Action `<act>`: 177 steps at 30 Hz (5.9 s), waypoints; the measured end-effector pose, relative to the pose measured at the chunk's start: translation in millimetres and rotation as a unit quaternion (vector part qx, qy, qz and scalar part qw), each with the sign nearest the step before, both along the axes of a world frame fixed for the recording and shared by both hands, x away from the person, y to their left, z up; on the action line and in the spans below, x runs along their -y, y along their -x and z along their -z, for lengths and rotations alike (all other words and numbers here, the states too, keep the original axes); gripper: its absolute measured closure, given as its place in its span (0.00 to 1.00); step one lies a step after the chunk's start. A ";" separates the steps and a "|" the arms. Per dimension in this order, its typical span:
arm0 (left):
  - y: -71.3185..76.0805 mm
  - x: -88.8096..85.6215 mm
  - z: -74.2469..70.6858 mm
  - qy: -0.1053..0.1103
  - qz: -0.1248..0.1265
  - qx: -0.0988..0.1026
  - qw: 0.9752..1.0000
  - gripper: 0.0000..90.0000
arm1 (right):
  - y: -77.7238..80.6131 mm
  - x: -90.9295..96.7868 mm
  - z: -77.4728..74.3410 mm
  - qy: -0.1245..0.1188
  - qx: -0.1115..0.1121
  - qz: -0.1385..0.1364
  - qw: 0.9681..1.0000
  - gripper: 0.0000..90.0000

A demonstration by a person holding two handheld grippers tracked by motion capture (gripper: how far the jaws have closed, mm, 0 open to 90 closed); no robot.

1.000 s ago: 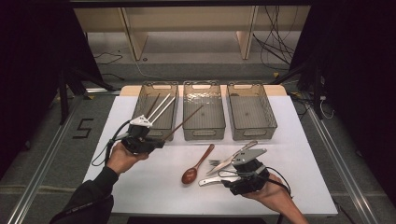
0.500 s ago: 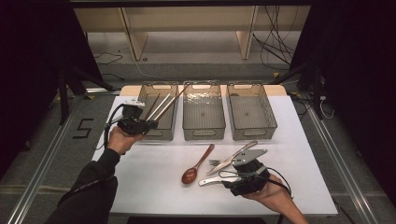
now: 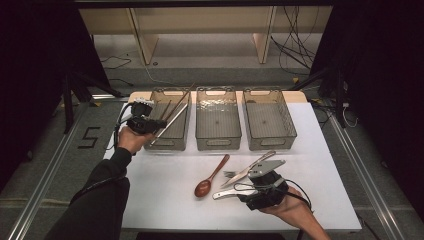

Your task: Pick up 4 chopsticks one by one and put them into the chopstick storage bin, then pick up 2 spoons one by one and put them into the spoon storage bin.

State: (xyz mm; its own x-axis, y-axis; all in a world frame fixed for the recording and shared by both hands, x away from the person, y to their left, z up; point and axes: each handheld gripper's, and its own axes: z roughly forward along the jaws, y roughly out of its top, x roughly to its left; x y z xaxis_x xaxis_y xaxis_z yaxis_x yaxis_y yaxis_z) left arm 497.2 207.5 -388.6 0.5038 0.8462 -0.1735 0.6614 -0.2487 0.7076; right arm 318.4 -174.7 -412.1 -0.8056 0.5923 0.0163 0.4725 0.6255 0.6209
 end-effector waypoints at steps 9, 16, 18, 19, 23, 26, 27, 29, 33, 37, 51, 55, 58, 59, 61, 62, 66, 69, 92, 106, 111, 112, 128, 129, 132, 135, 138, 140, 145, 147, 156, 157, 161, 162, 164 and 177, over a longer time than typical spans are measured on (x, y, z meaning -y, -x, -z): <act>-18.2 -6.1 4.0 -0.008 -0.027 -0.007 1.000 0.93 | -0.1 0.1 0.2 0.000 0.000 -0.001 1.000 0.35; -23.4 -7.7 8.8 -0.017 -0.035 -0.014 0.999 0.93 | -0.1 0.2 0.4 0.002 -0.001 -0.002 1.000 0.35; -24.3 -8.5 10.7 -0.013 -0.042 -0.014 0.999 0.93 | -0.2 0.1 0.4 0.002 -0.002 -0.002 1.000 0.35; -24.9 -9.4 11.8 -0.014 -0.043 -0.017 0.999 0.93 | 0.0 0.0 0.4 0.002 -0.002 -0.001 1.000 0.35; -27.2 -11.2 18.9 -0.017 -0.055 -0.023 0.998 0.93 | -0.1 0.0 0.4 0.002 -0.002 -0.002 1.000 0.35; -27.1 -11.5 22.8 -0.016 -0.063 -0.024 0.998 0.92 | 0.1 -0.2 0.5 0.003 -0.004 -0.002 1.000 0.35; -27.1 -10.9 24.2 -0.019 -0.063 -0.025 0.998 0.92 | 0.1 -0.1 0.5 0.003 -0.004 -0.002 1.000 0.35; -27.7 -11.0 26.6 -0.020 -0.066 -0.027 0.997 0.92 | -0.5 0.1 0.8 0.003 -0.004 -0.001 1.000 0.35; -27.4 -15.1 28.2 -0.006 -0.073 -0.027 0.997 0.83 | -0.2 0.2 0.5 0.003 -0.004 -0.003 1.000 0.35; -20.8 -14.6 20.9 -0.009 -0.069 -0.016 0.997 0.69 | -0.6 0.7 0.9 0.004 -0.005 -0.001 1.000 0.35; 31.4 -8.2 4.8 0.026 -0.019 -0.002 0.999 0.38 | -1.1 -0.5 1.3 0.006 -0.004 -0.001 1.000 0.35; 45.4 -6.0 1.7 0.038 -0.006 0.006 0.999 0.34 | -0.8 -1.5 1.9 0.009 -0.001 -0.004 1.000 0.35; 55.9 -3.3 0.4 0.044 0.004 0.014 0.999 0.32 | -0.8 -2.8 2.6 0.013 -0.001 -0.005 1.000 0.35; 59.4 -2.8 0.1 0.048 0.008 0.016 0.999 0.32 | -1.4 -3.1 2.9 0.012 0.000 -0.006 1.000 0.35; 65.7 -1.6 -0.8 0.050 0.016 0.023 0.998 0.31 | -2.1 -3.7 3.3 0.012 0.001 -0.009 1.000 0.35; 69.3 -1.4 -1.1 0.054 0.017 0.026 0.998 0.31 | -2.2 -4.3 3.4 0.012 -0.001 -0.009 1.000 0.35; 81.5 -3.8 1.6 0.064 0.026 0.034 0.997 0.29 | -2.7 -7.1 4.6 0.018 0.000 -0.014 1.000 0.35; 89.8 -5.4 5.8 0.068 0.032 0.027 0.997 0.28 | -3.0 -9.6 5.7 0.022 0.000 -0.018 1.000 0.35; 129.9 11.0 12.4 0.044 0.088 0.038 0.994 0.24 | -9.4 -20.1 16.6 0.048 -0.004 -0.029 0.998 0.35; 149.6 12.9 9.7 0.054 0.097 0.043 0.993 0.21 | -15.6 -24.9 19.5 0.056 -0.010 -0.038 0.998 0.34; 154.7 13.9 11.2 0.053 0.099 0.042 0.993 0.20 | -21.8 -28.0 23.4 0.066 -0.018 -0.052 0.996 0.35; 155.8 14.5 11.6 0.052 0.098 0.043 0.993 0.20 | -23.1 -28.7 24.3 0.071 -0.018 -0.058 0.996 0.36; 167.2 14.0 11.3 0.049 0.110 0.055 0.991 0.19 | -33.1 -45.2 38.5 0.126 -0.023 -0.092 0.987 0.41; 167.3 14.4 11.5 0.049 0.110 0.055 0.991 0.19 | -33.9 -46.3 39.1 0.127 -0.026 -0.093 0.987 0.41; 166.6 15.1 12.2 0.046 0.113 0.054 0.991 0.19 | -36.3 -49.5 43.0 0.138 -0.028 -0.101 0.985 0.43; 166.4 15.6 13.0 0.046 0.113 0.052 0.991 0.19 | -39.1 -52.3 47.0 0.146 -0.027 -0.110 0.983 0.45; 166.9 16.4 13.2 0.047 0.116 0.053 0.991 0.19 | -40.2 -55.0 48.8 0.150 -0.033 -0.113 0.982 0.49; 167.0 16.7 13.5 0.043 0.118 0.052 0.991 0.19 | -41.6 -55.2 48.3 0.149 -0.030 -0.122 0.981 0.53; 167.5 17.2 12.8 0.043 0.119 0.051 0.991 0.19 | -41.7 -55.6 48.1 0.152 -0.029 -0.120 0.981 0.58; 167.5 17.7 13.3 0.043 0.119 0.052 0.991 0.19 | -41.0 -56.1 48.6 0.159 -0.022 -0.124 0.979 0.60; 167.9 18.5 14.2 0.040 0.122 0.051 0.990 0.19 | -39.7 -58.2 48.8 0.168 -0.025 -0.137 0.976 0.71; 168.0 18.7 14.5 0.040 0.123 0.050 0.990 0.19 | -39.1 -58.2 48.5 0.169 -0.028 -0.138 0.976 0.73; 168.0 19.1 14.8 0.036 0.125 0.050 0.990 0.20 | -37.7 -57.9 48.3 0.169 -0.032 -0.149 0.974 0.81; 168.1 19.4 15.0 0.037 0.125 0.049 0.990 0.20 | -37.3 -57.9 48.0 0.170 -0.034 -0.152 0.973 0.83; 168.1 19.8 15.1 0.036 0.125 0.048 0.990 0.20 | -36.8 -57.7 47.9 0.171 -0.033 -0.157 0.972 0.86; 166.5 19.6 16.6 0.037 0.123 0.046 0.991 0.20 | -35.7 -56.2 43.3 0.192 -0.018 -0.159 0.968 0.95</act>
State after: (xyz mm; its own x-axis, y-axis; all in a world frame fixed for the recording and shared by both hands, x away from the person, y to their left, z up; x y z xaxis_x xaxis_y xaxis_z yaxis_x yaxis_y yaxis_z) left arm 330.7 187.9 -405.3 0.7102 0.6823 -0.1735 0.5186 -0.3404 0.7844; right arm 354.2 -118.5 -455.4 -0.9511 0.2824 -0.1256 0.2348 0.9245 0.3004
